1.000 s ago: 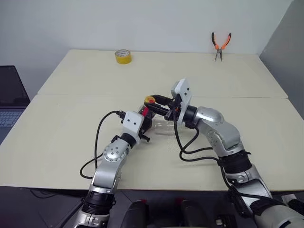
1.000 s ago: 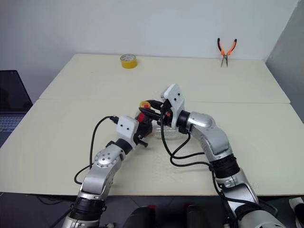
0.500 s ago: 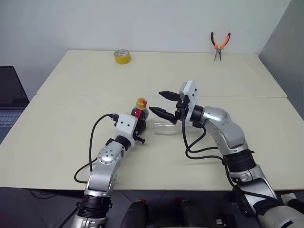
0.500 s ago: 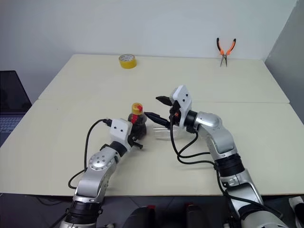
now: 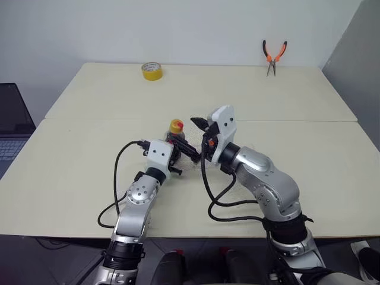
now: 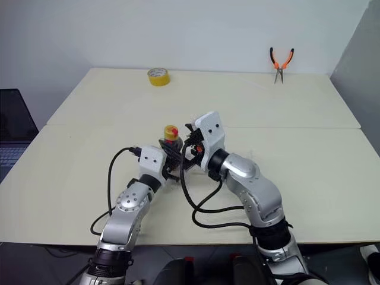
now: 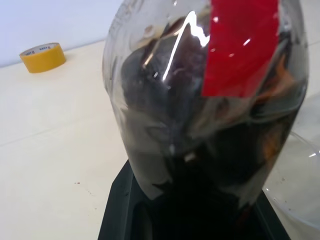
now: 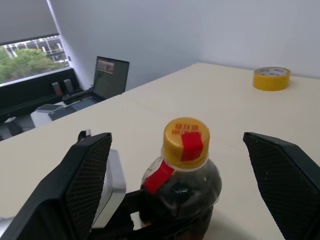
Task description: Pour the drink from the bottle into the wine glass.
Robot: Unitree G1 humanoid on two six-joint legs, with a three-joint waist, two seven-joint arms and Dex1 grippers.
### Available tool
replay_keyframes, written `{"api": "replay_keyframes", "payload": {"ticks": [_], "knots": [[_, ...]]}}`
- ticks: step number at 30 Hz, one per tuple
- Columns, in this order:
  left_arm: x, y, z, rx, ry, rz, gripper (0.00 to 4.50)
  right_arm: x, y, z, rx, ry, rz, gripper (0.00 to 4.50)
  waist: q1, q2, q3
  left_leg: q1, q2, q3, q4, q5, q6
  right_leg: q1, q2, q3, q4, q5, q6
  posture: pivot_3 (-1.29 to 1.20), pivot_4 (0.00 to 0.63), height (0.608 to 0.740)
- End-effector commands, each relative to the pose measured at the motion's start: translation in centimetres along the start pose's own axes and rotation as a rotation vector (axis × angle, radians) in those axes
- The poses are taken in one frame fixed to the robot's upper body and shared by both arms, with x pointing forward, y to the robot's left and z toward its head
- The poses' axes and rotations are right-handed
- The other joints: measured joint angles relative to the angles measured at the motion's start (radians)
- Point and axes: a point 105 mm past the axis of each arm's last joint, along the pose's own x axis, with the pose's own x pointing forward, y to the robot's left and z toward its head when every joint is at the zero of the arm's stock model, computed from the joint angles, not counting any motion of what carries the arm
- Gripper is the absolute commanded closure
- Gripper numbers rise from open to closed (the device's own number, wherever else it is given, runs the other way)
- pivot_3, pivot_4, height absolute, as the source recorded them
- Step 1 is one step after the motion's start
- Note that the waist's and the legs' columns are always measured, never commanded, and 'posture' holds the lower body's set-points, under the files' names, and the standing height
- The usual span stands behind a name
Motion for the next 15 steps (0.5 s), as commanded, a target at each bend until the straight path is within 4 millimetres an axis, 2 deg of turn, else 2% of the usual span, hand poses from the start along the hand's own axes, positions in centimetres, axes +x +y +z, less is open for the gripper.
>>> {"api": "replay_keyframes", "payload": {"ticks": [1,6,14,15], "knots": [[0.1,0.0,2.1,0.023,-0.088,0.009,3.73,0.8,0.4,1.2,-0.013,-0.033,-0.014,0.0,0.0,0.0,0.0,0.0,0.0,0.0,0.0,0.0,0.0,0.0,0.0,0.0,0.0,0.0,0.0,0.0,0.15,0.74],[0.1,-0.1,2.0,0.029,-0.088,0.007,3.73,1.7,0.1,1.2,-0.013,-0.03,-0.046,0.0,-0.001,0.0,0.0,0.0,0.0,0.0,0.0,0.0,0.0,0.0,0.0,0.0,0.0,0.0,0.0,0.0,0.15,0.74],[0.0,-0.1,2.0,0.03,-0.089,0.01,3.73,1.9,-0.4,1.0,-0.005,-0.022,-0.062,0.0,-0.001,0.0,0.0,0.0,0.0,0.0,0.0,0.0,0.0,0.0,0.0,0.0,0.0,0.0,0.0,0.0,0.15,0.74],[0.0,-0.1,2.0,0.03,-0.088,0.011,3.73,1.9,-0.4,1.0,-0.003,-0.023,-0.065,0.36,-0.001,0.0,0.0,0.0,0.0,0.0,0.0,0.0,0.0,0.0,0.0,0.0,0.0,0.0,0.0,0.0,0.15,0.74]]}}
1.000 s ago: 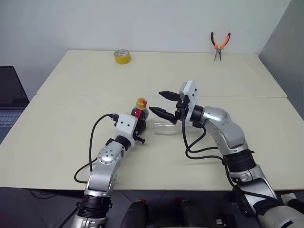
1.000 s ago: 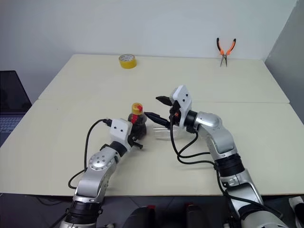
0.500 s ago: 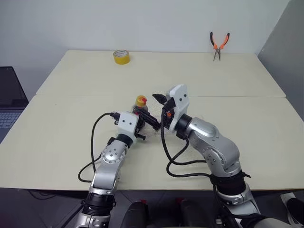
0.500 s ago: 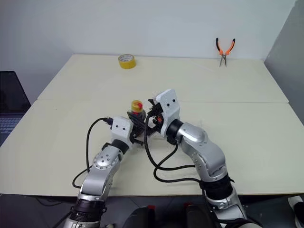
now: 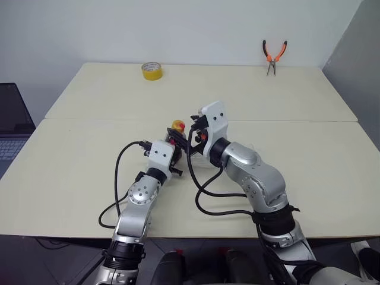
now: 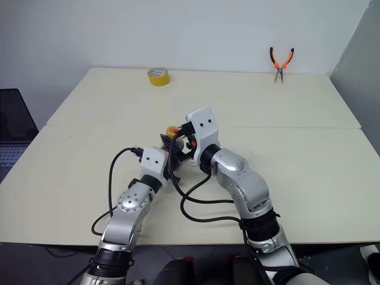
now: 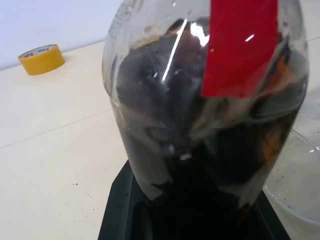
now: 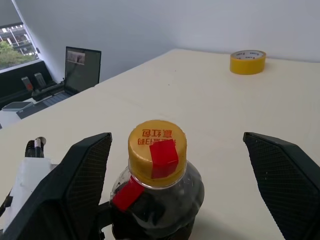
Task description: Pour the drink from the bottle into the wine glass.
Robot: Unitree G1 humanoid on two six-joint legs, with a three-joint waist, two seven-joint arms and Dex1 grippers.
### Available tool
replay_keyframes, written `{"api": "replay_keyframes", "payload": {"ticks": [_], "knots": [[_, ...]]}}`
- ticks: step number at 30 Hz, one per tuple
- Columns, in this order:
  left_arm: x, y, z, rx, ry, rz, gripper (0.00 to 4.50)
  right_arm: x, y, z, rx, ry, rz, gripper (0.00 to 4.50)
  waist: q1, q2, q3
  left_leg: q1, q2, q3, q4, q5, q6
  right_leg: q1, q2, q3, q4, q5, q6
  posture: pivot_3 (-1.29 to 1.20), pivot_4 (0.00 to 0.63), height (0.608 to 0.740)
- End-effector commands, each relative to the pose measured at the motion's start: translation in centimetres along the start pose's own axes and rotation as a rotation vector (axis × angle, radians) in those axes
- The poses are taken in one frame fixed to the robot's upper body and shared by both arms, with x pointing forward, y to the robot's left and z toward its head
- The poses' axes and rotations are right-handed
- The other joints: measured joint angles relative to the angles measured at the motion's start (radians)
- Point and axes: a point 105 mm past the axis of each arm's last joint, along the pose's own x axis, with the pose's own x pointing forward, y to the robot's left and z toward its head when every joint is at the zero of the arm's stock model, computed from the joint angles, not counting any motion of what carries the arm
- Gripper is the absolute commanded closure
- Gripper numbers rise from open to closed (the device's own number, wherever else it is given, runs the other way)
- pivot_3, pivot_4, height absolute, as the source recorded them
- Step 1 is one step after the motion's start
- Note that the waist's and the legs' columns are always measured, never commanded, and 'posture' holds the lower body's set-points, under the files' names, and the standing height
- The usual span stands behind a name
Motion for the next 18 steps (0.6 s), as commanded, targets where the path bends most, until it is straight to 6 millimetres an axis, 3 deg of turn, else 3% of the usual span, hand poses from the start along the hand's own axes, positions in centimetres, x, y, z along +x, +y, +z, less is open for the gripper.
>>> {"api": "replay_keyframes", "payload": {"ticks": [1,9,18], "knots": [[0.0,0.1,1.7,0.013,-0.074,0.012,3.73,0.1,0.3,1.7,-0.015,-0.068,0.002,0.54,0.0,0.0,0.0,0.0,0.0,0.0,0.0,0.0,0.0,0.0,0.0,0.0,0.0,0.0,0.0,0.0,0.15,0.74],[0.0,0.0,1.7,0.011,-0.075,0.011,3.73,0.0,0.3,1.6,-0.002,-0.065,0.01,3.21,0.0,0.0,0.0,0.0,0.0,0.0,0.0,0.0,0.0,0.0,0.0,0.0,0.0,0.0,0.0,0.0,0.15,0.74],[-0.4,0.8,1.6,0.012,-0.067,0.031,3.73,-0.6,-1.2,1.4,-0.081,-0.074,0.133,3.26,0.0,0.0,0.0,0.0,0.0,0.0,0.0,0.0,0.0,0.0,0.0,0.0,0.0,0.0,0.0,0.0,0.15,0.74]]}}
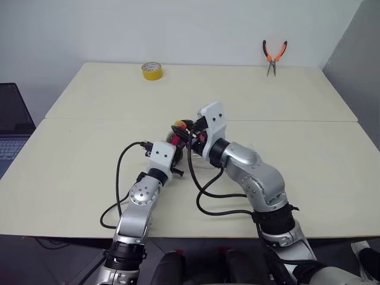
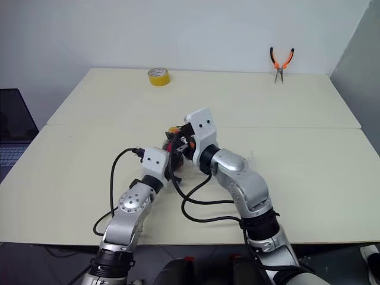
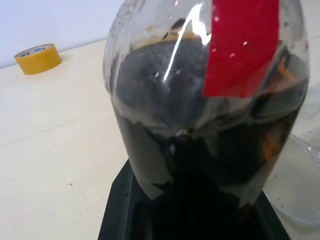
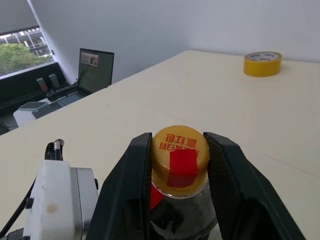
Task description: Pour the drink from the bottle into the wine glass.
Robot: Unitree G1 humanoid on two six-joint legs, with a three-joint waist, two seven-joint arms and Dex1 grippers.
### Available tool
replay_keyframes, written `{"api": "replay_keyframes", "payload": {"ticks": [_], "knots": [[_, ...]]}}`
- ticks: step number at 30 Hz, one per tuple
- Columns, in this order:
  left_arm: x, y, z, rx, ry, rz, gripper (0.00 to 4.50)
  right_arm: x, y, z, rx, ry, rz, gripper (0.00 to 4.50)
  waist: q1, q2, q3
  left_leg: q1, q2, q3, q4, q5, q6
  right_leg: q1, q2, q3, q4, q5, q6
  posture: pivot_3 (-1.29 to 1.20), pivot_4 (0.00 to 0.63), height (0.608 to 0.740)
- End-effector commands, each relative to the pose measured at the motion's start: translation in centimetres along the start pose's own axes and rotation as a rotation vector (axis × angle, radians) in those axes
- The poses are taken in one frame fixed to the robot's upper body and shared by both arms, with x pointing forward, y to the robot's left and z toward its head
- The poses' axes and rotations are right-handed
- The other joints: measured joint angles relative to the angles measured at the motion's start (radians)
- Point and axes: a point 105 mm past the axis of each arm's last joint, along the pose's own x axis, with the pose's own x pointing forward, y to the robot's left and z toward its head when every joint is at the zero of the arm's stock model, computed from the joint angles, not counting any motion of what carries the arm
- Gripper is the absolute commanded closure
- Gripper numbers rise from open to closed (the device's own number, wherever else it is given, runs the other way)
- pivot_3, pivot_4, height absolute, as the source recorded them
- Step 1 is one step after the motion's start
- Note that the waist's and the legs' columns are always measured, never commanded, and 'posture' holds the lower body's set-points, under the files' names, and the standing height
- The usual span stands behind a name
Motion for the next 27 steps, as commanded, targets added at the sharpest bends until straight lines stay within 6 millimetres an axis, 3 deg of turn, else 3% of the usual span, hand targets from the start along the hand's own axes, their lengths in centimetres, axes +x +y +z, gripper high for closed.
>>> {"api": "replay_keyframes", "payload": {"ticks": [1,7,13,18,22,23,27], "knots": [[-0.5,1.1,1.7,0.02,-0.066,0.04,3.74,-0.8,-1.9,1.9,-0.094,-0.085,0.078,3.26,0.0,0.0,0.0,0.0,0.0,0.0,0.0,0.0,0.0,0.0,0.0,0.0,0.0,0.0,0.0,0.0,0.15,0.74],[-0.7,0.9,1.6,0.019,-0.063,0.033,3.75,-1.3,-4.5,1.7,-0.173,-0.09,0.153,3.26,-0.001,0.0,0.0,0.0,0.0,0.0,0.0,0.0,0.0,0.0,0.0,0.0,0.0,0.0,0.0,0.0,0.15,0.74],[-0.7,0.7,1.7,0.018,-0.067,0.028,3.75,-1.3,-4.3,1.7,-0.135,-0.089,0.211,3.26,-0.001,0.0,0.0,0.0,0.0,0.0,0.0,0.0,0.0,0.0,0.0,0.0,0.0,0.0,0.0,0.0,0.15,0.74],[-0.6,0.8,1.7,0.017,-0.067,0.032,3.75,-1.4,-4.0,1.3,-0.134,-0.087,0.176,1.61,0.0,0.0,0.0,0.0,0.0,0.0,0.0,0.0,0.0,0.0,0.0,0.0,0.0,0.0,0.0,0.0,0.15,0.74],[-0.6,0.9,1.8,0.012,-0.07,0.04,3.75,-2.4,-5.1,1.3,-0.166,-0.1,0.019,0.22,0.001,0.0,0.0,0.0,0.0,0.0,0.0,0.0,0.0,0.0,0.0,0.0,0.0,0.0,0.0,0.0,0.15,0.74],[-0.6,0.9,1.7,0.011,-0.07,0.041,3.75,-2.7,-5.3,1.3,-0.163,-0.11,-0.007,0.0,0.002,0.0,0.0,-0.001,0.0,0.0,0.0,0.0,0.0,0.0,0.0,0.0,0.0,0.0,0.0,0.0,0.15,0.74],[-0.7,0.9,1.7,0.009,-0.068,0.048,3.76,-4.1,-4.5,1.2,-0.153,-0.122,-0.025,0.0,0.003,0.0,0.0,-0.001,0.0,0.0,0.0,0.0,0.0,0.0,0.0,0.0,0.0,0.0,0.0,0.0,0.15,0.74]]}}
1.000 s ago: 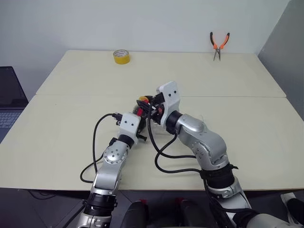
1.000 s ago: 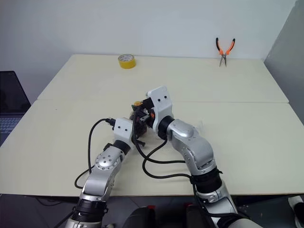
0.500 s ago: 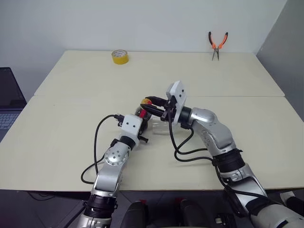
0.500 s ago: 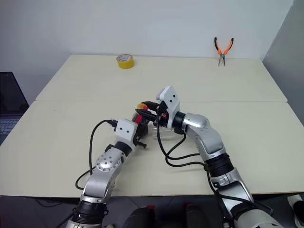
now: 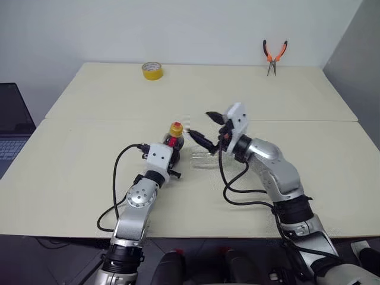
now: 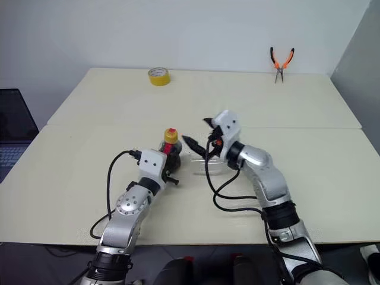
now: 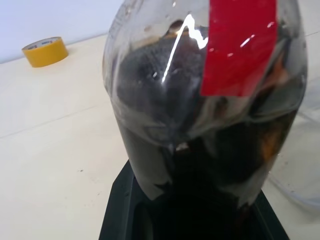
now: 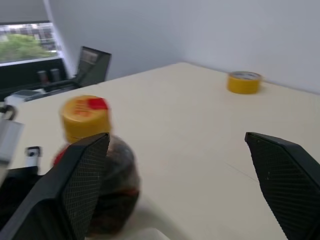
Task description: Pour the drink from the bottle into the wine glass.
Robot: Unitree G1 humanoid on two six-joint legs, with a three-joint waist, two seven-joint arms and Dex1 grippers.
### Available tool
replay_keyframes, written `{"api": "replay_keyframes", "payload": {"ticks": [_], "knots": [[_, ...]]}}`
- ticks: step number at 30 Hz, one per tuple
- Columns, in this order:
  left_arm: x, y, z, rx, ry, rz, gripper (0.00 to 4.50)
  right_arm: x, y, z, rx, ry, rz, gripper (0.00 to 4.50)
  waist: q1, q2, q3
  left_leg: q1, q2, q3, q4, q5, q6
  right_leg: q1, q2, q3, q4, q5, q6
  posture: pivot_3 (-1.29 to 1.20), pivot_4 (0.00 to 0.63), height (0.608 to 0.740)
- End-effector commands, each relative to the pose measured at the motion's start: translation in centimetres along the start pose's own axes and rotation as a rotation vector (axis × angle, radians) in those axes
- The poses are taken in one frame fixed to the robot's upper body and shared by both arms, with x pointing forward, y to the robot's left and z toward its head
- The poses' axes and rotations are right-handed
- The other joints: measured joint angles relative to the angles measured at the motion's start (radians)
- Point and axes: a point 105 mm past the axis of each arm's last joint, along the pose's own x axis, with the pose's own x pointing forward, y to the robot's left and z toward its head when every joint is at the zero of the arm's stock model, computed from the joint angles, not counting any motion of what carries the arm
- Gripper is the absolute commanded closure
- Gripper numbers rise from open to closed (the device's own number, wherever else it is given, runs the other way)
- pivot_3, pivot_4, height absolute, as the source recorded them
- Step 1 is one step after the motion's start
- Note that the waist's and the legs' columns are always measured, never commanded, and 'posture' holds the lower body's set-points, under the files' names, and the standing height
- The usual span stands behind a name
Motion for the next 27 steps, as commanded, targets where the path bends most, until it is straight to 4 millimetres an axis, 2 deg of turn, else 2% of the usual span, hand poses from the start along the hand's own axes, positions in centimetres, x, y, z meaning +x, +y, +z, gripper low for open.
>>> {"api": "replay_keyframes", "payload": {"ticks": [1,5,11,16,20,27], "knots": [[-0.1,0.3,2.3,0.008,-0.089,0.021,3.76,-1.0,1.0,2.1,-0.035,-0.065,-0.001,0.0,0.0,0.0,0.0,0.0,0.0,0.0,0.0,0.0,0.0,0.0,0.0,0.0,0.0,0.0,0.0,0.0,0.15,0.74],[0.0,0.3,2.2,0.006,-0.089,0.027,3.76,-2.0,4.2,2.6,-0.012,-0.07,0.054,0.0,-0.002,0.0,0.0,0.0,0.0,0.0,-0.001,0.0,0.0,0.0,0.0,0.0,0.0,0.0,0.0,0.0,0.15,0.74],[0.3,0.3,2.4,0.006,-0.095,0.035,3.76,0.2,6.0,3.7,-0.012,-0.087,0.034,0.0,-0.005,0.0,0.0,0.001,0.001,-0.001,-0.001,0.0,0.0,0.0,0.001,-0.001,0.001,0.0,0.0,0.0,0.15,0.74],[0.5,0.1,2.5,0.004,-0.1,0.033,3.76,1.8,5.5,3.9,-0.011,-0.096,-0.039,0.0,-0.003,0.0,0.0,0.001,0.0,0.0,-0.001,0.0,0.0,0.0,0.001,0.0,0.0,0.0,0.0,0.0,0.15,0.74],[0.6,-0.1,2.5,0.002,-0.103,0.031,3.76,2.8,6.2,3.7,-0.055,-0.08,0.001,0.0,-0.003,0.0,0.0,0.0,0.0,0.0,0.0,0.0,0.0,0.0,0.0,0.0,0.0,0.0,0.0,0.0,0.15,0.74],[0.5,-0.3,2.6,0.0,-0.106,0.026,3.76,3.2,5.6,3.0,-0.08,-0.054,-0.017,0.0,-0.003,0.0,0.0,0.001,0.0,0.0,-0.001,0.0,0.0,0.0,0.0,0.0,0.0,0.0,0.0,0.0,0.15,0.74]]}}
